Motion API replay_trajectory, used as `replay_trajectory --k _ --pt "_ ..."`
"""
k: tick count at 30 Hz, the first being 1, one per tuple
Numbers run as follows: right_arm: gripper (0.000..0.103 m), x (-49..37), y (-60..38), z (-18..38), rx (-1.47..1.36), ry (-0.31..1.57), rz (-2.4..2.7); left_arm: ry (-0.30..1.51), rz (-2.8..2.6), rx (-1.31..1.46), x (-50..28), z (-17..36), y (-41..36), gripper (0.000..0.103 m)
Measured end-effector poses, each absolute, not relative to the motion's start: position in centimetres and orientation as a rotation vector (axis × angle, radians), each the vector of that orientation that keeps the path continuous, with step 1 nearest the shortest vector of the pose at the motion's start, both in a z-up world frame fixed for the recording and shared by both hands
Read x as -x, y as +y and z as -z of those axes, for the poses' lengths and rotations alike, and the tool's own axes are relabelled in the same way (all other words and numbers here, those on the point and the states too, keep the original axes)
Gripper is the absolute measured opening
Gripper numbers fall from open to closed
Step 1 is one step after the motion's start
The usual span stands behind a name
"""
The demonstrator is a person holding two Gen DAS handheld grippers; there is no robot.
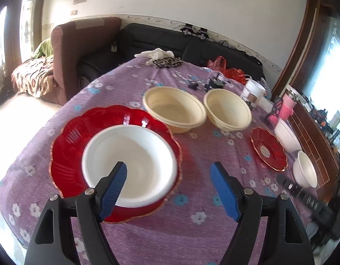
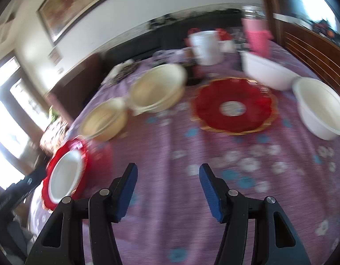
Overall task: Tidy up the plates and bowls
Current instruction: 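Withdraw the left gripper and move the right gripper to the small red plate, then close the right gripper on the small red gold-rimmed plate's rim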
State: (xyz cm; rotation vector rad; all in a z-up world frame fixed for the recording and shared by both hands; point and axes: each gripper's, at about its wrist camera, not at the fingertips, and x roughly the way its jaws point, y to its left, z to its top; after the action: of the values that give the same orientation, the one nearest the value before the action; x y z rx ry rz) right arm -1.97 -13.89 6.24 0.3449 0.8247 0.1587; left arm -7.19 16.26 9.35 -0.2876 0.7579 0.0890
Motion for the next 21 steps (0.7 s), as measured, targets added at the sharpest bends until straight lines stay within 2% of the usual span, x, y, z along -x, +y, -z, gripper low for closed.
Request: replay_trajectory --k 9,21 --pt "0.062 -3.5 -24.7 -4.1 -0.616 0.853 0.035 0.845 0.043 0.203 5.8 -7.5 9.9 0.078" --pt "0.062 -10.5 -23.8 -1.4 -0.626 0.908 0.073 0.929 0.079 0.180 3.4 -5.4 7.6 0.078"
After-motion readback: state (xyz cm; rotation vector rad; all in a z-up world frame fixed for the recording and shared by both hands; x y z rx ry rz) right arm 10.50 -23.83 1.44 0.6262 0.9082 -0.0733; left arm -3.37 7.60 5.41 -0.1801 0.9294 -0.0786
